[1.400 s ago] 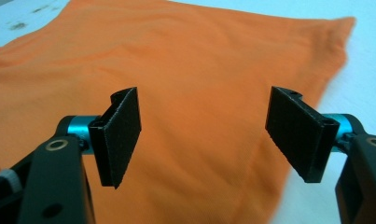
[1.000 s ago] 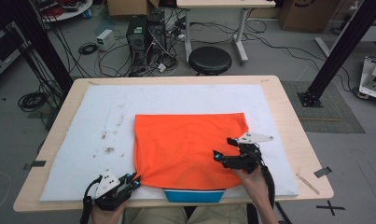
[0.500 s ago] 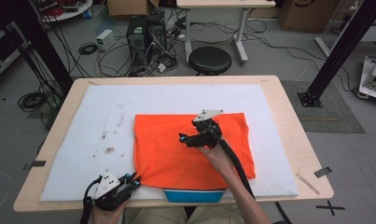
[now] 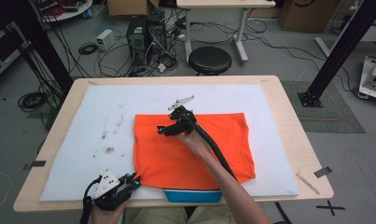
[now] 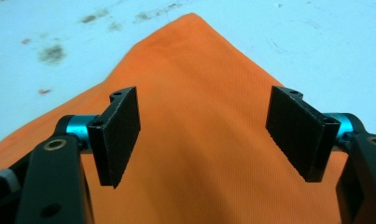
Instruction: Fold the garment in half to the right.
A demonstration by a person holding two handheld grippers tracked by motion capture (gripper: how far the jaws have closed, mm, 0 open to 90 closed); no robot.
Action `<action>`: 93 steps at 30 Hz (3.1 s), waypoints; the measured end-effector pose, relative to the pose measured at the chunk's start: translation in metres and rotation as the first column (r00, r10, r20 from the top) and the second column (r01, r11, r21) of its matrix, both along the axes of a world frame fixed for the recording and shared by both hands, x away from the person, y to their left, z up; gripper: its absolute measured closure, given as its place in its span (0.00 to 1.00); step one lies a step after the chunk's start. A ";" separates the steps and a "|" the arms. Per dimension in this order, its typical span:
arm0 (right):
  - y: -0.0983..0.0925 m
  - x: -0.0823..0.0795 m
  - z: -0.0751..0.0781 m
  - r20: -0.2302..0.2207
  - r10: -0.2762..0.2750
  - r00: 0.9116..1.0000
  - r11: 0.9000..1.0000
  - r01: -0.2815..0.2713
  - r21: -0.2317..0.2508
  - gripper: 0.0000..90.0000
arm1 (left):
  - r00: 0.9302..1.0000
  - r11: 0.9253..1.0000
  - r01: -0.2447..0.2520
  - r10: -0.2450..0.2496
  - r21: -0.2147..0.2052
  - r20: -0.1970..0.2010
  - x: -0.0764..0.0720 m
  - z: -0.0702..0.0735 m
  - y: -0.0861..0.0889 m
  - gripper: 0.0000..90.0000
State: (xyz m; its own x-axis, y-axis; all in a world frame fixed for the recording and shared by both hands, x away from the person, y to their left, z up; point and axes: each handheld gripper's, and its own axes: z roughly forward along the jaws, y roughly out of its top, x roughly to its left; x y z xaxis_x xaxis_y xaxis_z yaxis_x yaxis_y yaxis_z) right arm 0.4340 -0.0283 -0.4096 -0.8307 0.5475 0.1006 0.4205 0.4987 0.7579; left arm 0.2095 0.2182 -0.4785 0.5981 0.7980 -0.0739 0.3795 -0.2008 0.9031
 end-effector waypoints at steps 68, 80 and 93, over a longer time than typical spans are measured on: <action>0.126 0.058 -0.037 0.052 0.073 0.996 0.986 -0.064 -0.155 0.77 | 1.000 1.000 0.007 -0.007 0.006 0.005 0.000 0.000 0.000 0.85; 0.126 0.057 -0.038 0.050 0.066 0.997 0.988 -0.059 -0.146 0.91 | 1.000 1.000 0.006 -0.006 0.007 0.006 0.000 0.000 0.000 0.85; 0.128 0.054 -0.038 0.081 0.056 0.995 0.986 -0.042 -0.159 0.97 | 1.000 1.000 -0.002 0.002 0.006 -0.002 0.000 0.001 0.000 0.85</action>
State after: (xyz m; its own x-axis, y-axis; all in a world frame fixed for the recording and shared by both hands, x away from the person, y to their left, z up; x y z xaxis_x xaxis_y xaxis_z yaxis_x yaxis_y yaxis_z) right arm 0.4880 0.1000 -0.4476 -0.8588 0.5092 -0.0559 0.3298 0.6331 0.7003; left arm 0.2096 0.2179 -0.4777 0.5967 0.7993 -0.0705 0.3818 -0.2056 0.9011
